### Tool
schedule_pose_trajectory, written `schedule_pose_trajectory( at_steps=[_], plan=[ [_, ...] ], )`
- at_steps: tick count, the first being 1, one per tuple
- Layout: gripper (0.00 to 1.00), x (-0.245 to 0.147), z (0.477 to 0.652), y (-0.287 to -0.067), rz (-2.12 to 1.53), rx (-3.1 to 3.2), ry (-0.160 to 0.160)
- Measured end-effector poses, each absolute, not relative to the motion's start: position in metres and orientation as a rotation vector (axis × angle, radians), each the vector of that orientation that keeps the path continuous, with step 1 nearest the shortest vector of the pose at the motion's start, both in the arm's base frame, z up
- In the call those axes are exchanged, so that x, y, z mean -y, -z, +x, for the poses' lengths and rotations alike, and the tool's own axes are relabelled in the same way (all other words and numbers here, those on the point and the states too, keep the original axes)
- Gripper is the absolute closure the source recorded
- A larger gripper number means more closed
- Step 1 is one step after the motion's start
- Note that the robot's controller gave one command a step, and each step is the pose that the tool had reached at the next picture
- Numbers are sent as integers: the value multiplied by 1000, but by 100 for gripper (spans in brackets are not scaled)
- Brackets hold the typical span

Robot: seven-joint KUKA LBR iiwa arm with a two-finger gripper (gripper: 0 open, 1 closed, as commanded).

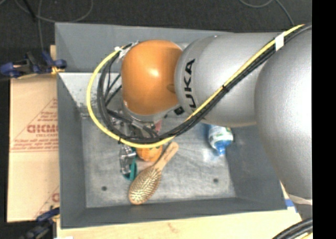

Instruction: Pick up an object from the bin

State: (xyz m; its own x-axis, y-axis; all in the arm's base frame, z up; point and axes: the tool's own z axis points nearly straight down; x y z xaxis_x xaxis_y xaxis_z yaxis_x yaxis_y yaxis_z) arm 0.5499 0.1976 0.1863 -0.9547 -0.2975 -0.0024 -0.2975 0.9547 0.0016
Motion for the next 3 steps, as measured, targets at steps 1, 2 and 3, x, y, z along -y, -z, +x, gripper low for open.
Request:
schedule_pose_trajectory(
  at_steps=[1, 2, 3],
  plan=[
    [0, -204, 540, -188, -343, -3121, -3],
    [0, -149, 500, -182, -403, -3111, 0],
    [0, -144, 503, -143, -638, -3071, 7]
  ],
)
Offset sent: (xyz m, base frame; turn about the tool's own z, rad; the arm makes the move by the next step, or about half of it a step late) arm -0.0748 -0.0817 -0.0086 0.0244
